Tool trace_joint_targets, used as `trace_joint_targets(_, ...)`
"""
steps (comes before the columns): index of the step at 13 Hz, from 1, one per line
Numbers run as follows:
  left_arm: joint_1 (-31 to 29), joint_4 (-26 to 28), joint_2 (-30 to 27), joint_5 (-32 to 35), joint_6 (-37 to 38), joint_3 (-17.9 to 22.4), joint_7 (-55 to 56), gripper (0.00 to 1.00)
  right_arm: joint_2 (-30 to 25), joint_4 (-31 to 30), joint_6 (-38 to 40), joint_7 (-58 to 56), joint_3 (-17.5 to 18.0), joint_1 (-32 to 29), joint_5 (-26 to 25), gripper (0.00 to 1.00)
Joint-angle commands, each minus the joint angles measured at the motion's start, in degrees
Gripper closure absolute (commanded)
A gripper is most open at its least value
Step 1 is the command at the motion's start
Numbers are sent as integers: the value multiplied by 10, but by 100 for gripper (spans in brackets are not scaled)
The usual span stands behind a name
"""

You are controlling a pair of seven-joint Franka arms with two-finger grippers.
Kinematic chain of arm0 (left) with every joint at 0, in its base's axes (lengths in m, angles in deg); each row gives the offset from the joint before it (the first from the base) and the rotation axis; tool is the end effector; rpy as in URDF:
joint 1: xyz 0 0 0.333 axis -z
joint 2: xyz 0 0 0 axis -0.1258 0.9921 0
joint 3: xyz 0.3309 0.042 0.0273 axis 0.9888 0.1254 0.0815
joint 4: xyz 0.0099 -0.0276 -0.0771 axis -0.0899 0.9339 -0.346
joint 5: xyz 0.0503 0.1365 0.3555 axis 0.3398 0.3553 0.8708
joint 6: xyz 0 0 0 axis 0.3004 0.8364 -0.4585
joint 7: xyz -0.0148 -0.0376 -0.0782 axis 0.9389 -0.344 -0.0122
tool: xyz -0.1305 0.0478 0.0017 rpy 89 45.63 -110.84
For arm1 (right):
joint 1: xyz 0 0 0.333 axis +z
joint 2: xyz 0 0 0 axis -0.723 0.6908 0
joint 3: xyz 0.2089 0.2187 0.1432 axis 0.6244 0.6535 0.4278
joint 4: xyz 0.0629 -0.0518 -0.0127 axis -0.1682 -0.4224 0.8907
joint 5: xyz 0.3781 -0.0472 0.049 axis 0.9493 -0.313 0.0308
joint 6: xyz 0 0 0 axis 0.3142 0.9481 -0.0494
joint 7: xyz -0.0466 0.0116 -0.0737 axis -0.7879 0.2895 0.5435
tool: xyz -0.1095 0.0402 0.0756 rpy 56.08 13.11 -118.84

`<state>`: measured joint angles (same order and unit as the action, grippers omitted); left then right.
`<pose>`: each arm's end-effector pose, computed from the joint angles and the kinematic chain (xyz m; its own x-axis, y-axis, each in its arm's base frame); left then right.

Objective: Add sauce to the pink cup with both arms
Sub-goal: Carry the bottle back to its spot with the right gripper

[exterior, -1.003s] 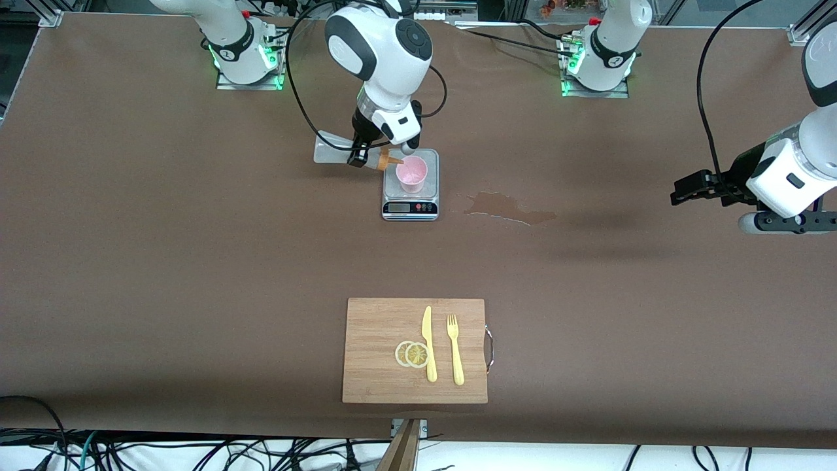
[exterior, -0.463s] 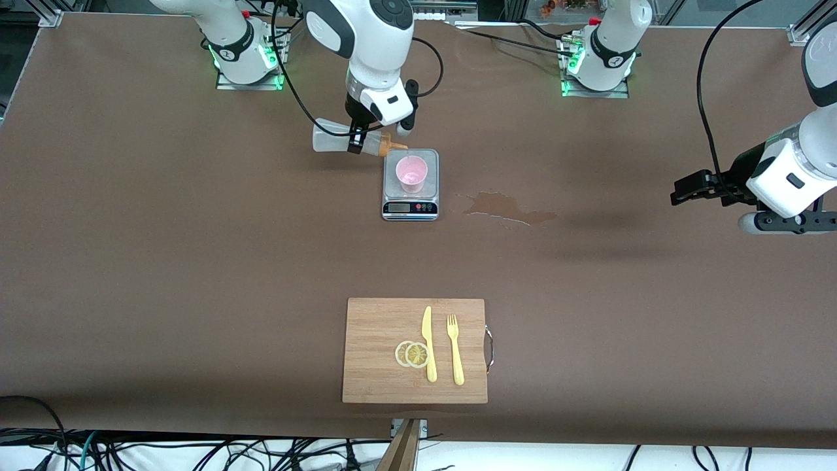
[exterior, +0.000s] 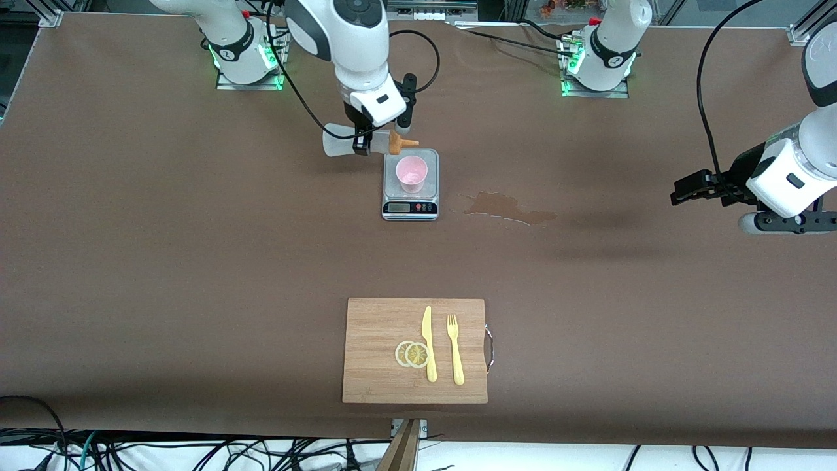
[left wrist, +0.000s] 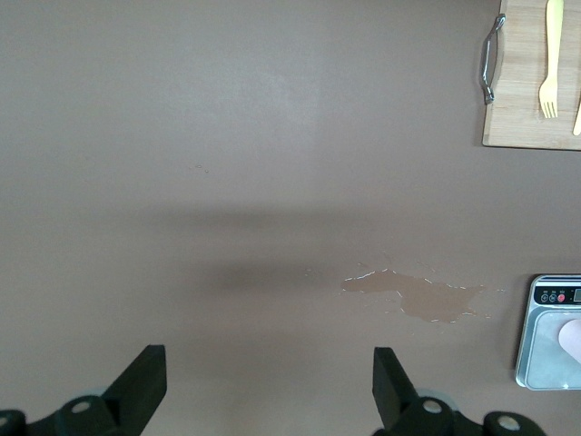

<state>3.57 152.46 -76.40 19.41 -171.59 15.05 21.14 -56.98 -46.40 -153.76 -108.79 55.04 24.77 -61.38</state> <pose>0.5892 -0.0242 0.5325 0.9930 0.0457 -0.1089 0.0554 -0.9946 0.0877 0.3974 0.4164 0.4009 0.0967 0.9937 -0.0558 0.9942 -0.0939 0.0515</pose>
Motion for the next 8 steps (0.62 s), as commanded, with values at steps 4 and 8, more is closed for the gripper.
trace_joint_targets(4, -3, -4, 0, 7, 2, -3, 0, 0, -46, -12, -3, -209, -107, -1, 147, 81)
trace_joint_targets(8, -3, -4, 0, 7, 2, -3, -1, 0, -51, -13, 22, -390, -202, -1, 268, 81)
